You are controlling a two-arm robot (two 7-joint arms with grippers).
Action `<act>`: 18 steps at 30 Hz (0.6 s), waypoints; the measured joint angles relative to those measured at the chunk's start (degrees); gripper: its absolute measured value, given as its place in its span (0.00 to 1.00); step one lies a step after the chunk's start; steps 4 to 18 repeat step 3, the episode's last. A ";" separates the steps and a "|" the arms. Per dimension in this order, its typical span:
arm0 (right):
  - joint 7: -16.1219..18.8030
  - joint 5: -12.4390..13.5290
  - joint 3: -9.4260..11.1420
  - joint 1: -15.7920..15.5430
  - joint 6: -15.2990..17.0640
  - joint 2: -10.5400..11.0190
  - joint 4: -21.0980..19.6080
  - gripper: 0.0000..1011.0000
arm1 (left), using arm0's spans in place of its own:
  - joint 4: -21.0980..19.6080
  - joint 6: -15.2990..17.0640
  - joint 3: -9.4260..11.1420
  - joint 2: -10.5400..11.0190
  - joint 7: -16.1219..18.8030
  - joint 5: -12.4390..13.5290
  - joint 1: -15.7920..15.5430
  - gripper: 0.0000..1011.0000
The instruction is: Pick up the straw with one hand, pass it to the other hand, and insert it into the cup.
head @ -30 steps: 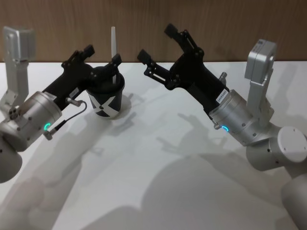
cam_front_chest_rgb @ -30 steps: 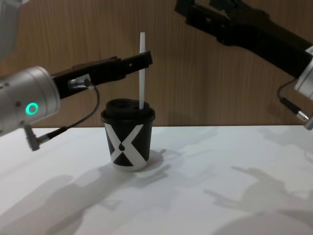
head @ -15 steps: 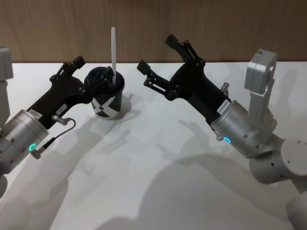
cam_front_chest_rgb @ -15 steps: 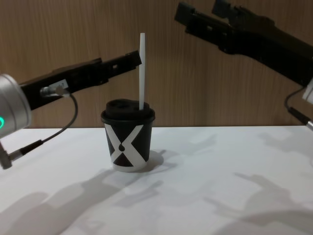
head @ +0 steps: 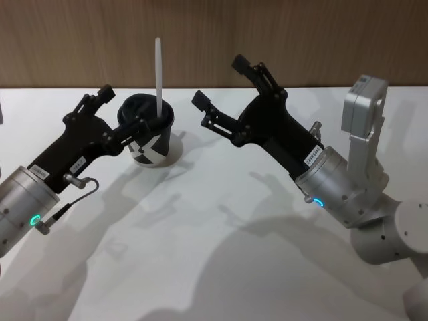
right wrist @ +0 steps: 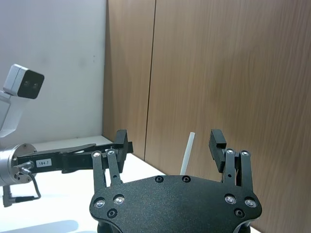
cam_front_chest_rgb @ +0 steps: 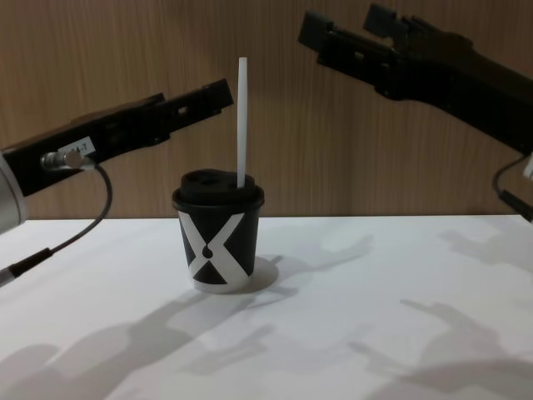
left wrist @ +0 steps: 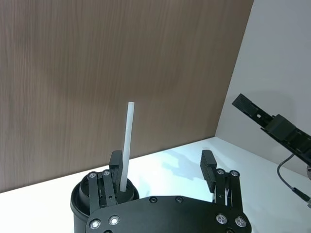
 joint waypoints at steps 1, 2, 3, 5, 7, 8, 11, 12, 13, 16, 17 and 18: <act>-0.10 -0.07 0.01 -0.09 0.04 0.03 -0.11 0.99 | -0.07 -0.06 -0.04 0.05 -0.05 -0.04 0.09 0.99; -0.14 -0.09 0.01 -0.13 0.05 0.05 -0.16 0.99 | -0.14 -0.13 -0.07 0.08 -0.12 -0.09 0.18 0.99; -0.16 -0.12 0.01 -0.18 0.08 0.06 -0.20 0.99 | -0.28 -0.22 -0.12 0.15 -0.21 -0.16 0.35 0.99; -0.16 -0.12 0.01 -0.18 0.08 0.06 -0.20 0.99 | -0.28 -0.22 -0.12 0.15 -0.21 -0.16 0.35 0.99; -0.16 -0.12 0.01 -0.18 0.08 0.06 -0.20 0.99 | -0.28 -0.22 -0.12 0.15 -0.21 -0.16 0.35 0.99; -0.16 -0.12 0.01 -0.18 0.08 0.06 -0.20 0.99 | -0.28 -0.22 -0.12 0.15 -0.21 -0.16 0.35 0.99; -0.16 -0.12 0.01 -0.18 0.08 0.06 -0.20 0.99 | -0.28 -0.22 -0.12 0.15 -0.21 -0.16 0.35 0.99; -0.16 -0.12 0.01 -0.18 0.08 0.06 -0.20 0.99 | -0.28 -0.22 -0.12 0.15 -0.21 -0.16 0.35 0.99; -0.16 -0.12 0.01 -0.18 0.08 0.06 -0.20 0.99 | -0.28 -0.22 -0.12 0.15 -0.21 -0.16 0.35 0.99; -0.16 -0.12 0.01 -0.18 0.08 0.06 -0.20 0.99 | -0.28 -0.22 -0.12 0.15 -0.21 -0.16 0.35 0.99; -0.16 -0.12 0.01 -0.18 0.08 0.06 -0.20 0.99 | -0.28 -0.22 -0.12 0.15 -0.21 -0.16 0.35 0.99; -0.16 -0.12 0.01 -0.18 0.08 0.06 -0.20 0.99 | -0.28 -0.22 -0.12 0.15 -0.21 -0.16 0.35 0.99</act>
